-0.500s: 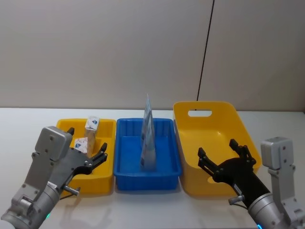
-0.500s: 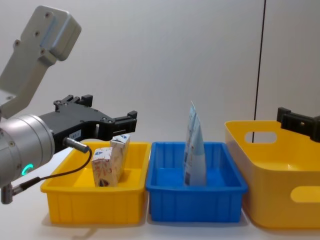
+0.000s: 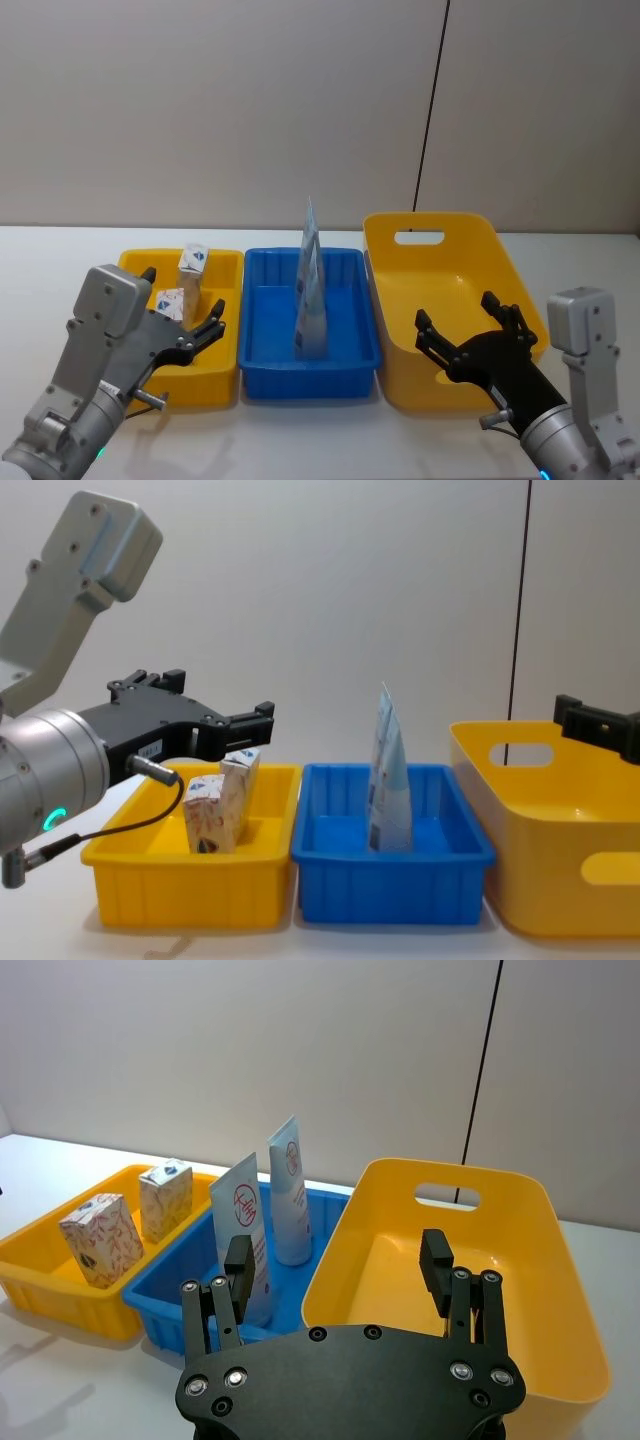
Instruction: Bimanual collaborative sorting of washing and personal care products
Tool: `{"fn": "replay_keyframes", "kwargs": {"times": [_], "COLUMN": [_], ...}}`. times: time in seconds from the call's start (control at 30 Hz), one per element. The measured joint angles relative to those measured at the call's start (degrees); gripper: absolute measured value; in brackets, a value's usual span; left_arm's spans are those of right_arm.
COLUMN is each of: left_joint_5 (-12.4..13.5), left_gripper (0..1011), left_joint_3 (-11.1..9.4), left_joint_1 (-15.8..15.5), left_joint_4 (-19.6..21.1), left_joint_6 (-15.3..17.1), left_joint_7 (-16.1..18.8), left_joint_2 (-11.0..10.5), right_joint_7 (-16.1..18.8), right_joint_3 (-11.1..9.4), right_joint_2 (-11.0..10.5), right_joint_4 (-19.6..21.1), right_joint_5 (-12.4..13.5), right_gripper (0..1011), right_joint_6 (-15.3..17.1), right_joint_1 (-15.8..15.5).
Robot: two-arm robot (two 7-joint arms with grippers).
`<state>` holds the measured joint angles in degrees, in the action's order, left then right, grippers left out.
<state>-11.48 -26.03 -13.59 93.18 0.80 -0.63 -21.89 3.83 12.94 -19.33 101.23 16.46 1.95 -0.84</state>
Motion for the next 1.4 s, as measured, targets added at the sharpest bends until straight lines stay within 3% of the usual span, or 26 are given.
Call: {"fn": "replay_keyframes", "kwargs": {"times": [0.4, 1.07, 1.4], "left_joint_5": [0.7, 2.8, 4.7], "left_gripper": [1001, 1002, 1002], "left_joint_3": [-0.2, -0.9, -1.5], "left_joint_1": [-0.6, -3.4, -3.5], "left_joint_4": [0.4, 0.2, -0.1], "left_joint_6": [2.0, 16.4, 21.6], "left_joint_7": [0.0, 5.1, 8.0], "left_joint_2": [0.1, 5.4, 7.1], "right_joint_7": [0.0, 0.0, 0.0], "right_joint_3": [0.0, 0.0, 0.0], "right_joint_2": [0.0, 0.0, 0.0], "right_joint_4": [0.0, 0.0, 0.0], "right_joint_5": [0.0, 0.0, 0.0], "right_gripper": [1000, 1000, 1000], "right_joint_6": [0.0, 0.0, 0.0], "right_joint_1": [0.0, 0.0, 0.0]}}
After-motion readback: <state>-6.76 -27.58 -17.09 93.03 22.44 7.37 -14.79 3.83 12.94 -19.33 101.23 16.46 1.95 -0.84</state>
